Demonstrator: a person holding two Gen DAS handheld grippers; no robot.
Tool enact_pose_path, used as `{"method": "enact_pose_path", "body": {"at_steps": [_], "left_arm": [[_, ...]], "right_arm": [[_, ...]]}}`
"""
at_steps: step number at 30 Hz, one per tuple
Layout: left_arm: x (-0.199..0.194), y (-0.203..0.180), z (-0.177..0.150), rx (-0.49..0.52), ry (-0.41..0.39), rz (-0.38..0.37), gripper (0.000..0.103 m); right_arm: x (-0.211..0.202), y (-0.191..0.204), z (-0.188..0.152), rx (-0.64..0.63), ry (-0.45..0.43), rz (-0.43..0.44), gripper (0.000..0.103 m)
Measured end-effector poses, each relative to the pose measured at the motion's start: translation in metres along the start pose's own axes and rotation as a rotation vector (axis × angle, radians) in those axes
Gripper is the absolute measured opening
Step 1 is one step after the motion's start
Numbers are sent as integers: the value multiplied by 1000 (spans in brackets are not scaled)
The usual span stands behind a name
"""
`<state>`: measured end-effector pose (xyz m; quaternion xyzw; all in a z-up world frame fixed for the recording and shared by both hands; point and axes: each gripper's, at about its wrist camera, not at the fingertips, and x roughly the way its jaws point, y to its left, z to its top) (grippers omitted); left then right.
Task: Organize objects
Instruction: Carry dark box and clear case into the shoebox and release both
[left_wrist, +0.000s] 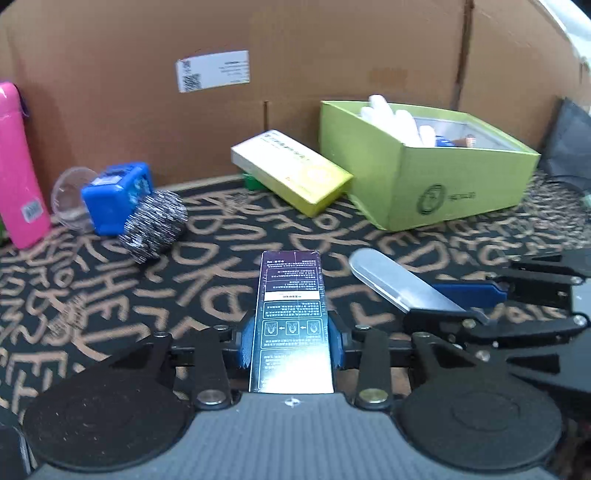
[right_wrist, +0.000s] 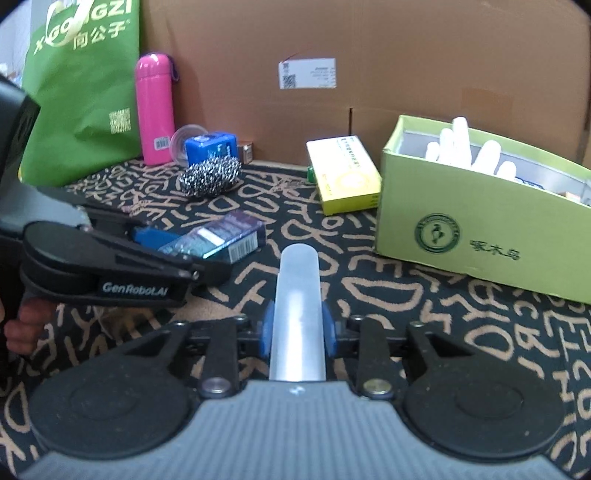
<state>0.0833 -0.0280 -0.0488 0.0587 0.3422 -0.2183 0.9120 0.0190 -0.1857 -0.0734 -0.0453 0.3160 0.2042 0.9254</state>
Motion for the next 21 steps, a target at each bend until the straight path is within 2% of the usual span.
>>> {"method": "enact_pose_path", "body": {"at_steps": [3, 9, 14, 18, 21], "left_arm": [[-9, -7, 3, -12, -7, -57, 41], [-35, -32, 34, 23, -93, -168, 41], [-43, -52, 76, 36, -169, -249, 41], [-38, -69, 113, 61, -230, -251, 41], [-25, -82, 137, 69, -233, -245, 41]], "right_arm": [[-16, -6, -1, 19, -20, 10, 27], [-56, -32, 5, 54, -79, 6, 27], [-89, -66, 28, 61, -179, -79, 27], [-103, -96, 53, 43, -252, -177, 27], [-104, -124, 72, 60, -283, -224, 27]]}}
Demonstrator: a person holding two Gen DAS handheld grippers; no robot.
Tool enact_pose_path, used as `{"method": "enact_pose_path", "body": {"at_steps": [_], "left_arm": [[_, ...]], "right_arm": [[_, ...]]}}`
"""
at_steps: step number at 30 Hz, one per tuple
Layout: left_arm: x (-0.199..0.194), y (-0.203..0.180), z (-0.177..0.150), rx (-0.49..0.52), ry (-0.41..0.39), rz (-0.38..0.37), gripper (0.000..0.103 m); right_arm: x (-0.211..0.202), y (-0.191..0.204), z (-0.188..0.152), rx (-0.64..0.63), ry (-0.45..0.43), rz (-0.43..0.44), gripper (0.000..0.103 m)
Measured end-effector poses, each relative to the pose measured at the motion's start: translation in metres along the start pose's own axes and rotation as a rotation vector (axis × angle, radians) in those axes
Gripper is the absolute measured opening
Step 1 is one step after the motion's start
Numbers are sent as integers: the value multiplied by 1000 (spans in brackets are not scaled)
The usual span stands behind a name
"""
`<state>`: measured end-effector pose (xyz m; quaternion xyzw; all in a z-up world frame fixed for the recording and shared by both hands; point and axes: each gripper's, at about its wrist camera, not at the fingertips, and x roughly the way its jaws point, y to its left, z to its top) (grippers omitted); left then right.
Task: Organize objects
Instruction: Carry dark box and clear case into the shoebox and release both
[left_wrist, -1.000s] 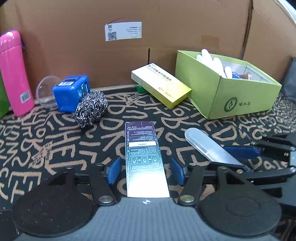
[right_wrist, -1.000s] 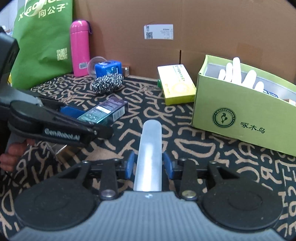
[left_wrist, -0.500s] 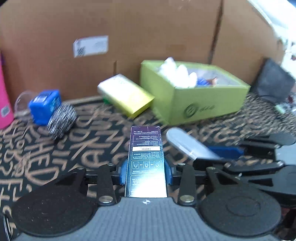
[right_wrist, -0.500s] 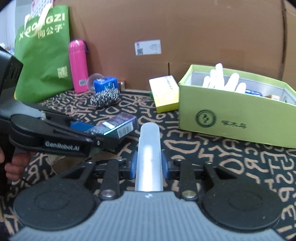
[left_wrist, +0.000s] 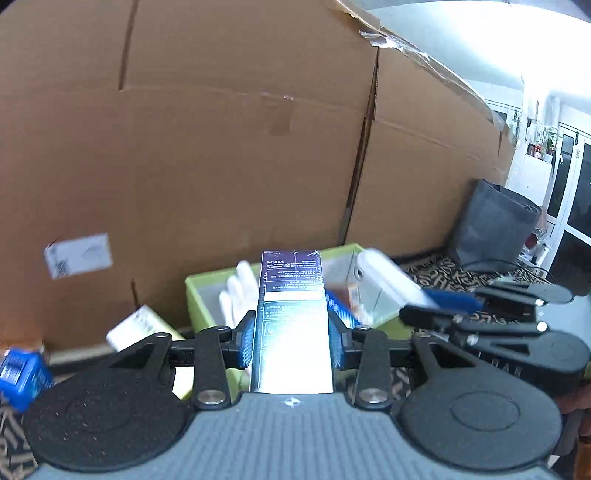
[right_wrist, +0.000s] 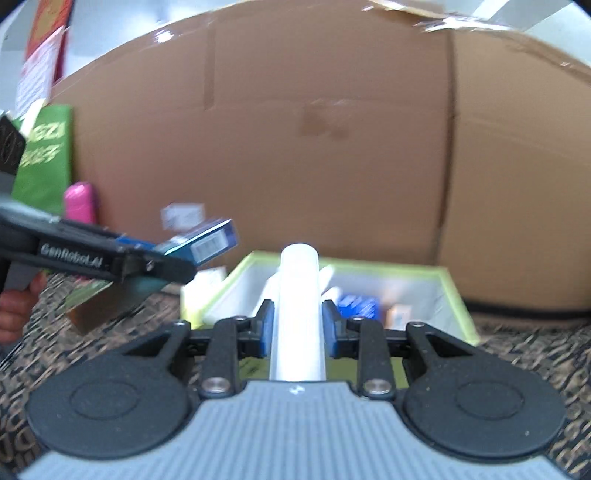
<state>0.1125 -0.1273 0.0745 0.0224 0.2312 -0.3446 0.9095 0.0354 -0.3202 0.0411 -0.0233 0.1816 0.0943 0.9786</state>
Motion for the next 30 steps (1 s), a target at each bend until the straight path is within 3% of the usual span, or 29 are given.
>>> {"method": "enact_pose_path", "body": {"at_steps": [9, 16, 19, 20, 21, 22, 24, 30], "left_arm": [[80, 3, 27, 0, 38, 104, 41], [124, 12, 11, -21, 118, 105, 41], [133, 12, 4, 4, 110, 83, 42], [133, 11, 2, 14, 91, 72, 57], [130, 12, -1, 21, 72, 68, 79], [126, 11, -4, 24, 42, 77, 86], [117, 10, -8, 39, -15, 96, 90], [79, 10, -10, 9, -34, 92, 90]], "right_arm": [[60, -70, 28, 74, -5, -96, 27], [118, -94, 12, 71, 66, -171, 27], [136, -95, -2, 38, 103, -202, 27], [141, -96, -7, 31, 124, -208, 30], [144, -96, -11, 30, 141, -213, 41], [145, -96, -15, 31, 150, -218, 46], [139, -94, -19, 39, 138, -218, 60], [96, -63, -4, 30, 17, -226, 96]]}}
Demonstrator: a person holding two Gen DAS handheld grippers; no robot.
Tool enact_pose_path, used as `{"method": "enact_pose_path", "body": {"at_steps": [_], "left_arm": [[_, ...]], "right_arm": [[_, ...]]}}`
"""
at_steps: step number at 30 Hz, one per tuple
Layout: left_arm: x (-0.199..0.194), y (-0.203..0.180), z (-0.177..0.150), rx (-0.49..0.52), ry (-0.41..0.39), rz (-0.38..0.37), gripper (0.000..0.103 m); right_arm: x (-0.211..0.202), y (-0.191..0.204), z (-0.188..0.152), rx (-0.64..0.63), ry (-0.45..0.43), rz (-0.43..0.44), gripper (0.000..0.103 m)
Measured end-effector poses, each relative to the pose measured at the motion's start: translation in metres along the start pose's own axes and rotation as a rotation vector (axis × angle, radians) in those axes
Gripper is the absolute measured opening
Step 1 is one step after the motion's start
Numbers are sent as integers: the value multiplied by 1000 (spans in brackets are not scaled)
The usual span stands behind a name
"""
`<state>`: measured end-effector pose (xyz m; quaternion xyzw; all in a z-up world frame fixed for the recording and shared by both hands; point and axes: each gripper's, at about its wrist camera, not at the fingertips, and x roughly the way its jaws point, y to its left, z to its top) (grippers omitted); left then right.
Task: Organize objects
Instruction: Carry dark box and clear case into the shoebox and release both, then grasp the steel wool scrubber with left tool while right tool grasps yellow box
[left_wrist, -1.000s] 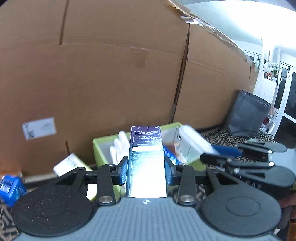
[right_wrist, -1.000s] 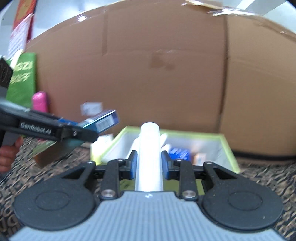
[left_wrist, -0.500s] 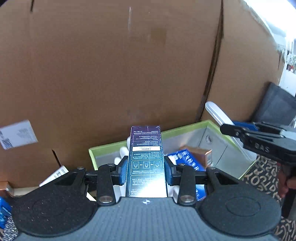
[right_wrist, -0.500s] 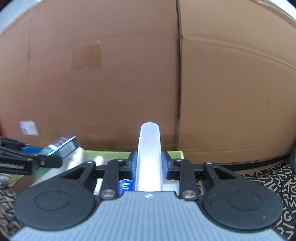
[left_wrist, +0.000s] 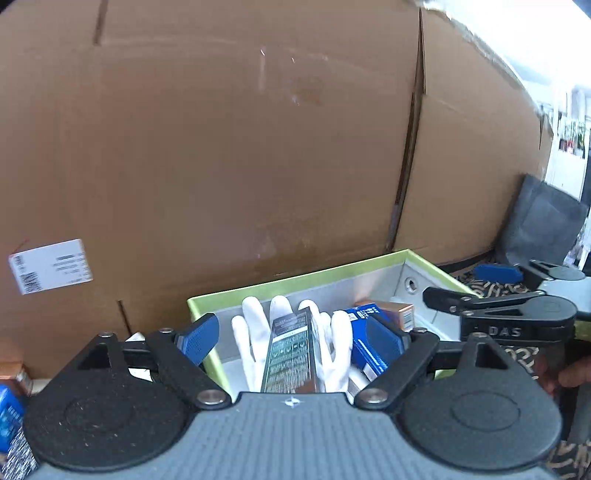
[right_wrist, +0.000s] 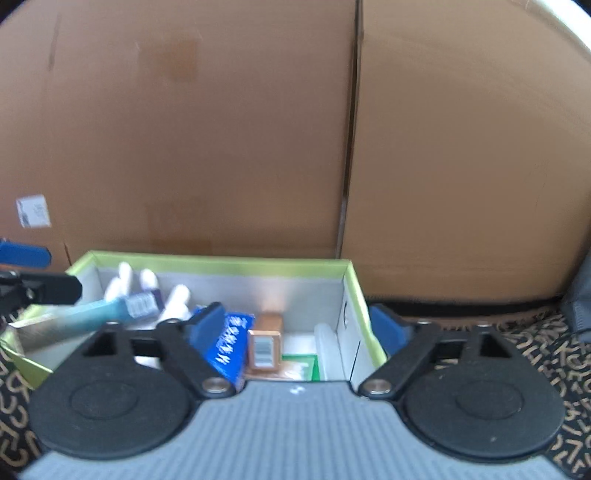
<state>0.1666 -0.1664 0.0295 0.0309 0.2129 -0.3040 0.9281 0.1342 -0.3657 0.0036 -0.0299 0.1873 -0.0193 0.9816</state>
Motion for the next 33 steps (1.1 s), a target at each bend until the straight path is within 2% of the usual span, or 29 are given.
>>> {"method": "enact_pose_path", "body": {"at_steps": [4, 7, 12, 16, 22, 26, 28, 33], "left_arm": [[-37, 5, -3, -56, 21, 70, 90], [-65, 12, -12, -72, -18, 102, 90], [-108, 22, -34, -91, -24, 147, 91], [-126, 36, -59, -111, 14, 179, 91], [-139, 60, -100, -141, 96, 240, 91], [-147, 87, -115, -178, 141, 289, 91], [-150, 101, -116, -196, 140, 318, 91], [-150, 130, -107, -225, 112, 358, 91]], "right_arm": [[-42, 17, 9, -43, -93, 29, 103], [-71, 34, 10, -59, -153, 72, 103], [-112, 62, -2, -60, -192, 149, 103], [-115, 92, -21, -49, -147, 218, 103], [-103, 134, -54, -29, 0, 307, 101], [-90, 163, -64, -55, 78, 378, 81], [-88, 177, -66, -79, 83, 405, 76], [-58, 213, -56, -118, 62, 442, 76]]}}
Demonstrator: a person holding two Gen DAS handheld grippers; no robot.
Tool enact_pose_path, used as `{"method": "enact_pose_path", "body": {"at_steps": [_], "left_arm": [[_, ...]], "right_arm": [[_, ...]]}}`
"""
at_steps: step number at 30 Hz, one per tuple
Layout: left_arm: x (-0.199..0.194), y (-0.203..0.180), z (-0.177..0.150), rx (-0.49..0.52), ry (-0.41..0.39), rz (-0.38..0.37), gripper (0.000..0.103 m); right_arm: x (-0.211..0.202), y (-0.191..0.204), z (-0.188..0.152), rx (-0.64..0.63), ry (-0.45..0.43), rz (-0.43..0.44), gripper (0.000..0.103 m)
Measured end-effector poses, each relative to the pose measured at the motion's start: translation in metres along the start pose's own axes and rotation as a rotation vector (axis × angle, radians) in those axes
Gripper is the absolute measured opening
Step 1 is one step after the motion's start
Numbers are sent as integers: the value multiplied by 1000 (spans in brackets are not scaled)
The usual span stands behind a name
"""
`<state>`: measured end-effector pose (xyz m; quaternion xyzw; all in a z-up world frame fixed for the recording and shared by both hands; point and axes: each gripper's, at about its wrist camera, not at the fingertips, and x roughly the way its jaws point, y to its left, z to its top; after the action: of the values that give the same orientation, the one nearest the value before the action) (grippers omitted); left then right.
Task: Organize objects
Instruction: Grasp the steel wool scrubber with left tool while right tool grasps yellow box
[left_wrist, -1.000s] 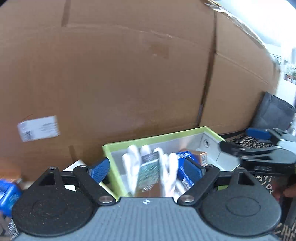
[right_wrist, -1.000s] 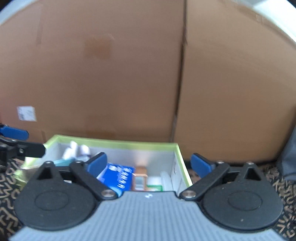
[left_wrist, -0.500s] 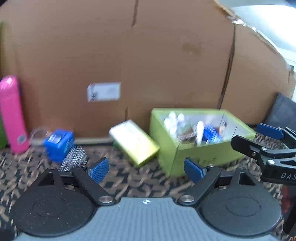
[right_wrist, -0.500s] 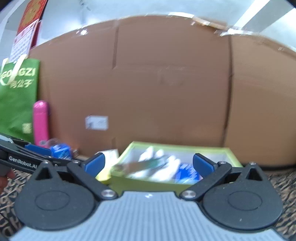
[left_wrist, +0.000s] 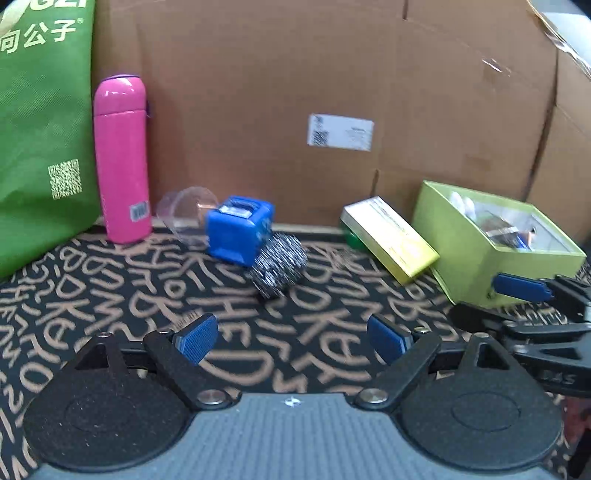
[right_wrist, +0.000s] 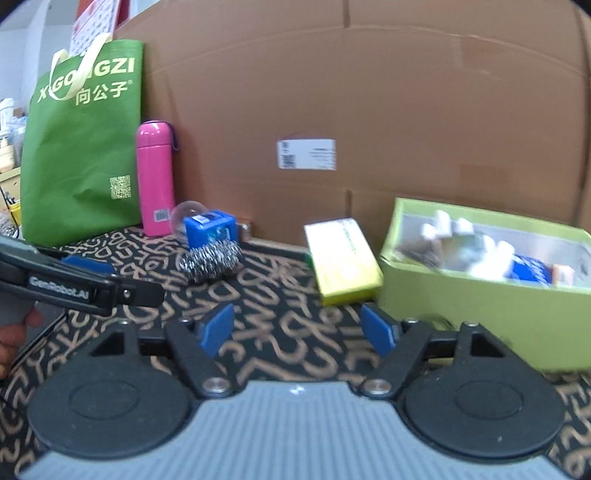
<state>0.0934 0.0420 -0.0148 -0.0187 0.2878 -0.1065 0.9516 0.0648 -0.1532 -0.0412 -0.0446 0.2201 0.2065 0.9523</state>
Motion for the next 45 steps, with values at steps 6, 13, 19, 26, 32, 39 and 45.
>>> {"method": "enact_pose_path", "body": {"at_steps": [6, 13, 19, 26, 32, 39, 45], "left_arm": [[21, 7, 13, 4, -5, 8, 91], [51, 2, 27, 53, -1, -3, 91], [80, -6, 34, 126, 19, 12, 91], [110, -4, 39, 171, 53, -18, 59], [104, 12, 35, 155, 104, -102, 40], [89, 11, 23, 221, 99, -134, 42], [91, 11, 21, 206, 116, -136, 41]], "right_arm": [[44, -13, 9, 52, 20, -46, 75], [49, -36, 5, 96, 11, -116, 71], [57, -24, 5, 57, 51, -270, 72], [79, 20, 9, -166, 51, -196, 84], [126, 1, 23, -194, 97, -219, 89], [164, -37, 29, -62, 213, -194, 71], [118, -33, 14, -37, 183, -144, 68]]}}
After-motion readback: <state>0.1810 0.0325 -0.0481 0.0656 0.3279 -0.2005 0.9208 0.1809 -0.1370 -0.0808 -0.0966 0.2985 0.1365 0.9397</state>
